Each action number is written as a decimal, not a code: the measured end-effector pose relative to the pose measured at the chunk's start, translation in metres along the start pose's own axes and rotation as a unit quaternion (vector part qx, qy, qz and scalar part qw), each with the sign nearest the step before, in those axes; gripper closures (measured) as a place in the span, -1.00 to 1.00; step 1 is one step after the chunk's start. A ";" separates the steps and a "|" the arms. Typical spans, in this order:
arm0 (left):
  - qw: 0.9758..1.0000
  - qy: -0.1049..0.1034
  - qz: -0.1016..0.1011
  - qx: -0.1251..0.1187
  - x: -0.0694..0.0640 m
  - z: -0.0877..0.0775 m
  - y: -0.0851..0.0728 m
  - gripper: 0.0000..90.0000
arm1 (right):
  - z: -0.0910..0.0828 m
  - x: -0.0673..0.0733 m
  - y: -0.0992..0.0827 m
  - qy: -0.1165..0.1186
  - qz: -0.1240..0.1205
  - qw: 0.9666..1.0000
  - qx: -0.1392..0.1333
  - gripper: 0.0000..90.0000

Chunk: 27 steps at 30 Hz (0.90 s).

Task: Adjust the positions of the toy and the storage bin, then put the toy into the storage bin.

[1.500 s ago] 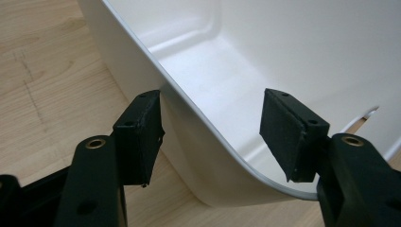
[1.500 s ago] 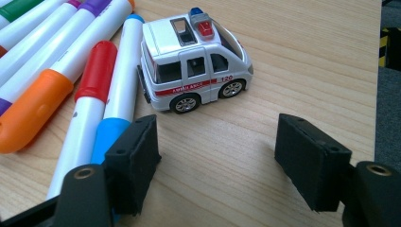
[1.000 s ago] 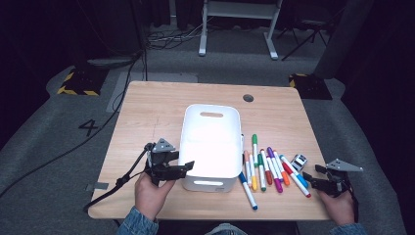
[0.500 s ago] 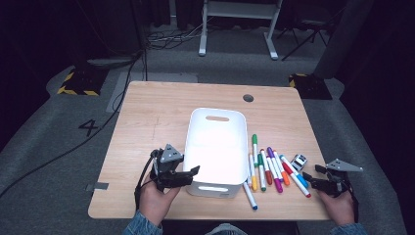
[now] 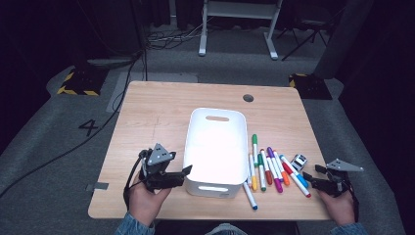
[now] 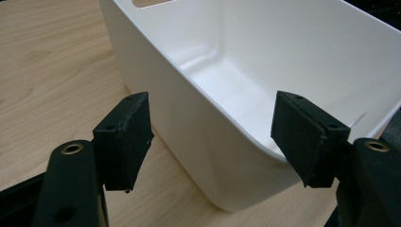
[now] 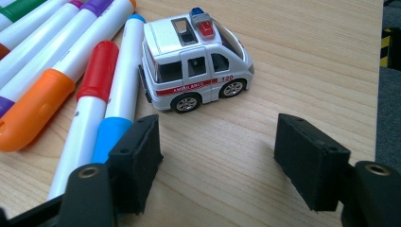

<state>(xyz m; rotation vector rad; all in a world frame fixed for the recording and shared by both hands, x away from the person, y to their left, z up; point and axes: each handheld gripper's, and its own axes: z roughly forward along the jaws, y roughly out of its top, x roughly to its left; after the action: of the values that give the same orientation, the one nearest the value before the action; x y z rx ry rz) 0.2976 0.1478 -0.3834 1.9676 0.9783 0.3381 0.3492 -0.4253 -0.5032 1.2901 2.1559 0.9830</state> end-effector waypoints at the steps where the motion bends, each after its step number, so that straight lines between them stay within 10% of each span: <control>1: 1.000 0.000 0.000 0.000 0.000 0.000 0.000 -0.35 | 0.000 0.000 0.000 0.000 0.000 1.000 0.000 -0.25; 13: 0.999 0.014 0.029 -0.002 0.011 -0.033 -0.012 -0.30 | -0.024 0.002 0.011 -0.003 -0.004 1.000 -0.008 -0.15; 27: 0.998 0.044 0.002 0.043 0.044 0.005 -0.057 -0.30 | -0.043 0.019 0.023 0.042 -0.002 0.999 0.012 0.00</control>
<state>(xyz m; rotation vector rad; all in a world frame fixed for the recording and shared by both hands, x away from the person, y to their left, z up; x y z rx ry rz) 0.3000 0.1945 -0.4386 2.0470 1.0618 0.3939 0.3245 -0.4163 -0.4578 1.2764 2.2391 1.0299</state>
